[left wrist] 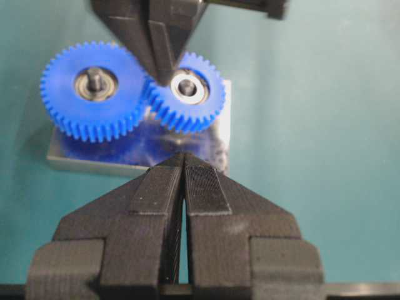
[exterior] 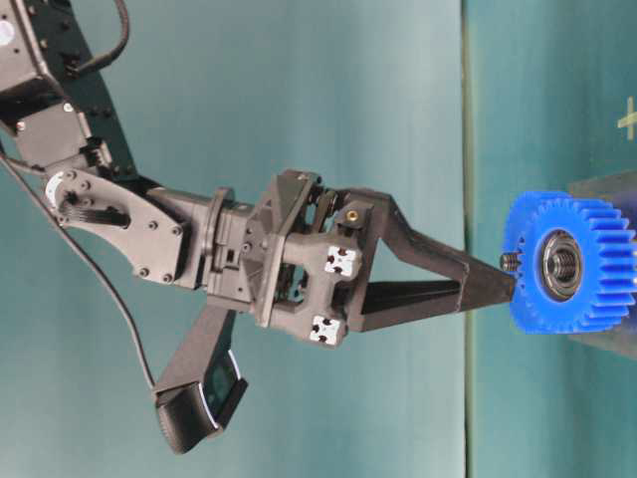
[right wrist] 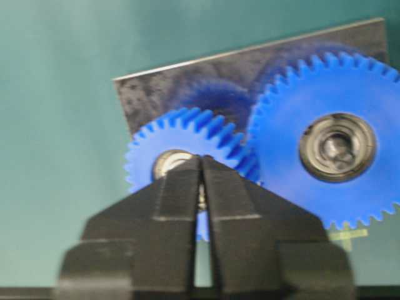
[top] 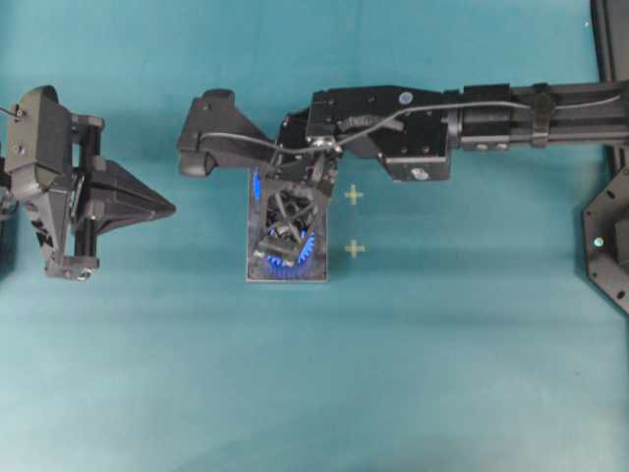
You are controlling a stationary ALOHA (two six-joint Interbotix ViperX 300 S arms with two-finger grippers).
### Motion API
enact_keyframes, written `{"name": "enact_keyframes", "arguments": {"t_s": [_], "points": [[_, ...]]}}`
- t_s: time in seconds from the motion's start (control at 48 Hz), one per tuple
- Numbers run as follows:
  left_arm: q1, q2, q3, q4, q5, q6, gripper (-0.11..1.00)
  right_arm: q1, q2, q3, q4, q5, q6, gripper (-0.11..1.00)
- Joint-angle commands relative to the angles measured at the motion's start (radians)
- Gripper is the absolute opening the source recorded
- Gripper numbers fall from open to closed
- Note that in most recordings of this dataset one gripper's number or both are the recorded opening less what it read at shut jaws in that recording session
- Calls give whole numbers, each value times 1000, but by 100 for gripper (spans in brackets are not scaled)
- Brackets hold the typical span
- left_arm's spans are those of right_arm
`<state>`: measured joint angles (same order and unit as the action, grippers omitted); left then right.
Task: Fit the small gear onto the shaft.
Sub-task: 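Lower the small gear onto the shaft, meshing with the large gear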
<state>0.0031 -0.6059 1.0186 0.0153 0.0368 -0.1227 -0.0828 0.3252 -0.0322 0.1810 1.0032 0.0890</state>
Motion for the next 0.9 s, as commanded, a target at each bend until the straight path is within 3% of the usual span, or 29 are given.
{"name": "enact_keyframes", "arguments": {"t_s": [0.0, 0.416, 0.666, 0.874], "points": [[0, -2, -17, 3, -8, 2, 0, -5, -12, -23, 2, -5, -14, 4], [0, -3, -20, 3, -14, 2, 0, -44, 31, 0, -2, 8, -17, 1], [0, 0, -18, 2, -25, 2, 0, -52, -12, 100, -11, 2, -2, 1], [0, -2, -18, 2, -26, -2, 0, -25, -78, 172, -9, -5, 54, 0]]}}
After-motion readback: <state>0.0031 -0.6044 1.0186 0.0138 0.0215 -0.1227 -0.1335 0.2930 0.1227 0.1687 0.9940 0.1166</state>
